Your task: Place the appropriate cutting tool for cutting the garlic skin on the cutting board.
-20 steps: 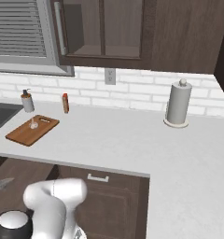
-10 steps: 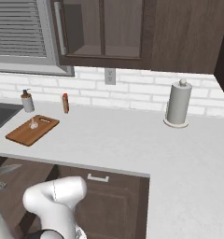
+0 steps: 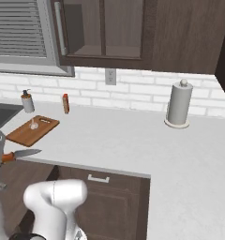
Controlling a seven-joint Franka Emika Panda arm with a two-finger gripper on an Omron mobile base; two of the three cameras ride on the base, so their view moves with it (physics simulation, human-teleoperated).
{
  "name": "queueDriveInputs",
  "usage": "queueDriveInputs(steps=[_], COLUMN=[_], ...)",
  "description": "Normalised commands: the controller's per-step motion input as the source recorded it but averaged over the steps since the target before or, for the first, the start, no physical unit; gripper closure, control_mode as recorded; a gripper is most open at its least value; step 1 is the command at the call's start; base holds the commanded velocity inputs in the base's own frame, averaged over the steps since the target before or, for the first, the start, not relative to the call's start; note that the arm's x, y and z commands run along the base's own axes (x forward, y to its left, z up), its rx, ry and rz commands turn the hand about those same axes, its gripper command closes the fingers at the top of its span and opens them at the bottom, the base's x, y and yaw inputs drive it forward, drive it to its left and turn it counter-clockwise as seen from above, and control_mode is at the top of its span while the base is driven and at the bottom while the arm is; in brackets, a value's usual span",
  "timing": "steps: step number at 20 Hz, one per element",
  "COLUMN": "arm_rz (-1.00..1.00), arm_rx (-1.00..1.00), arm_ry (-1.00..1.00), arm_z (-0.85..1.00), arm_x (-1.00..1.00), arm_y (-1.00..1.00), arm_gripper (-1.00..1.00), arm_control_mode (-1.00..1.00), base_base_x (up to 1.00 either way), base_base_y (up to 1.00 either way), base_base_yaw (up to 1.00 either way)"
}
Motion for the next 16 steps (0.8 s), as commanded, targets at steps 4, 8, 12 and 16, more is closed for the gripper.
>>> queueDriveInputs(steps=[4,8,12,16], arm_rz=[-0.07,-0.05,-0.02,0.0], arm_rx=[0.0,0.02,0.03,0.03], arm_ry=[0.0,0.0,0.0,0.0], arm_z=[0.13,0.07,0.0,0.0], arm_x=[0.74,0.75,0.81,0.79], arm_y=[-0.04,0.12,0.06,0.18], arm_gripper=[1.0,1.0,1.0,1.0], arm_control_mode=[-1.0,-1.0,-1.0,-1.0], base_base_x=[0.0,0.0,0.0,0.0], base_base_y=[0.0,0.0,0.0,0.0], base_base_yaw=[0.0,0.0,0.0,0.0])
